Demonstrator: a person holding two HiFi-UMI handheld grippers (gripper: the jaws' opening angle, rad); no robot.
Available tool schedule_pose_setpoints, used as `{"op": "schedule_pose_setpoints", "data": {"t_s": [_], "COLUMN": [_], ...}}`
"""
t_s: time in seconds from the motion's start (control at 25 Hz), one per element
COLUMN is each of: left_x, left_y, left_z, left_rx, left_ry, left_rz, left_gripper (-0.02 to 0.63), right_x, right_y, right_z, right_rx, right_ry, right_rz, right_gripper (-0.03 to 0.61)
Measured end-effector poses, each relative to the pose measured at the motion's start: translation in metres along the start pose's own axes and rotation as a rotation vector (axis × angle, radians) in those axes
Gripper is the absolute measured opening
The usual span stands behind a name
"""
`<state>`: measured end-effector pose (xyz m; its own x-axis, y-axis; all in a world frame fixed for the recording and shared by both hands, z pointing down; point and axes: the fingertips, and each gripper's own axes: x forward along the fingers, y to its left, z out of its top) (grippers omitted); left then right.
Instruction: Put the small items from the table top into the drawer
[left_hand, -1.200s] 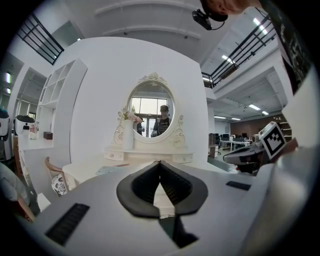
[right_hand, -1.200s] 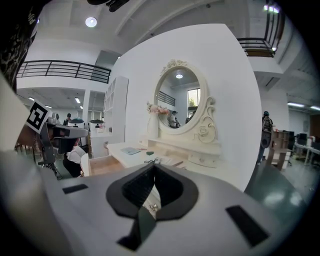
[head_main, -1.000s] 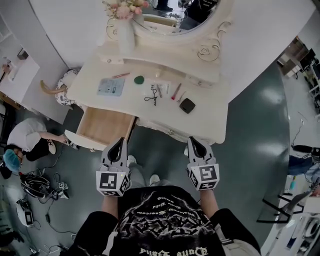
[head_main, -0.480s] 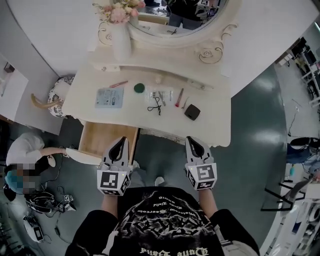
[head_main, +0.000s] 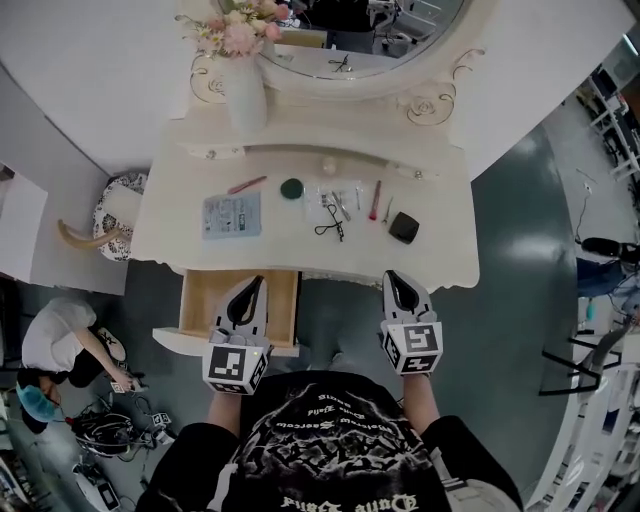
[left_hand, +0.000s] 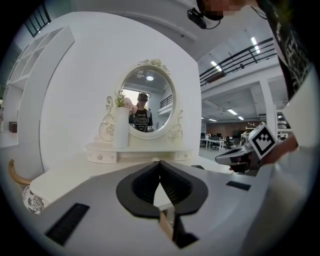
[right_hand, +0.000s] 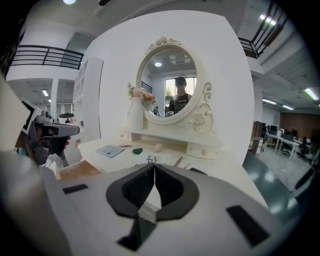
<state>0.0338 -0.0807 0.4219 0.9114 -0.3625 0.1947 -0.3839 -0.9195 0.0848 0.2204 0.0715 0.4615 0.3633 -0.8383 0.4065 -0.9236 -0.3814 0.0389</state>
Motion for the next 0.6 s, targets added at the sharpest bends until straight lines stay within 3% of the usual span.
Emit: {"op": "schedule_pose_setpoints", "data": {"t_s": [0.2, 0.28, 0.4, 0.6], "left_x": [0.005, 0.006, 0.008, 0.012], "left_y": [0.013, 0.013, 0.015, 0.025], "left_z": [-0.002, -0.003, -0.006, -0.009], "left_rx": [-0.007, -0.007, -0.011, -0.031], "left_ry": [0.008, 0.014, 0.033, 0.057], "left_rz": [-0.030, -0.033, -0.017, 0.027], "left_gripper": [0.015, 0.015, 0.015, 0.015], "right_x": [0.013, 0.018, 0.025, 0.037], "right_y": [-0.003, -0.013, -0.030, -0.053], "right_z": [0.003, 0.005, 0.011, 0.002], "right_rx": [0.003, 0.033, 0.062, 0.092], "right_ry": [0.020, 0.024, 0.021, 0.044], "right_rz": [-0.042, -0.052, -0.070, -0.079], "right_gripper": [0.028, 0.133, 0.203, 0.249]}}
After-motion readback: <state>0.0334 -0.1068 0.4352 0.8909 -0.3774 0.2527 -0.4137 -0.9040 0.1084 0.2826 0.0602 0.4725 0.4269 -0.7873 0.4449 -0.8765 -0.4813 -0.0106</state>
